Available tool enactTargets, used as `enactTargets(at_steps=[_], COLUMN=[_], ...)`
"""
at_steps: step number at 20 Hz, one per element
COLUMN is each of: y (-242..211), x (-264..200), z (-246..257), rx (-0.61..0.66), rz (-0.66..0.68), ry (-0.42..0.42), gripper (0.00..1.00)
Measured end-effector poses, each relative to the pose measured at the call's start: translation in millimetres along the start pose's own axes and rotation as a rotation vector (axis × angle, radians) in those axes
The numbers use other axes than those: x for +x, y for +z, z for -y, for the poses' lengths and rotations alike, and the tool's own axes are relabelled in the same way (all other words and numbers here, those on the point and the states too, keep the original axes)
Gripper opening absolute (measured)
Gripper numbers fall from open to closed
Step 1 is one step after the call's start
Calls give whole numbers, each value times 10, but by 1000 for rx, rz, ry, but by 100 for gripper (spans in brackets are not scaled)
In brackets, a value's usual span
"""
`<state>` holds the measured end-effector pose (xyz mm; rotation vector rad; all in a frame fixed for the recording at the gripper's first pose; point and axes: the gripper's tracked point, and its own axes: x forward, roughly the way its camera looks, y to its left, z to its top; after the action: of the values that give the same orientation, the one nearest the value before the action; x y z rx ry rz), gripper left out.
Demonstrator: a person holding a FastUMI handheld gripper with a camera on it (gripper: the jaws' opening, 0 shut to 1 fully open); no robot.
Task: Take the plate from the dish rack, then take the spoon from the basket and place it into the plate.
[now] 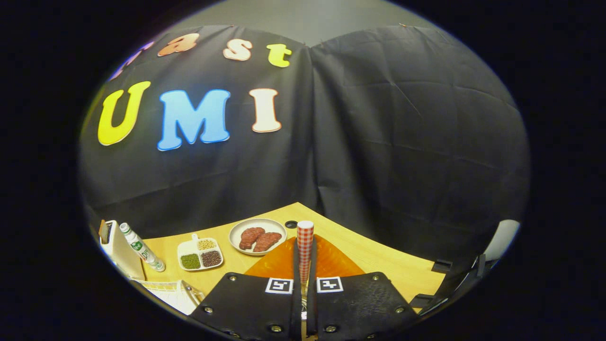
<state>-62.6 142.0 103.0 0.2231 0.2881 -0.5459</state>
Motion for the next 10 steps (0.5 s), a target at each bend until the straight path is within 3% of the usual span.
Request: enactTargets(at_steps=[10], y=[54], x=[-1462], z=[-1091], rx=[-130], rz=[90], ry=[400], gripper=[4])
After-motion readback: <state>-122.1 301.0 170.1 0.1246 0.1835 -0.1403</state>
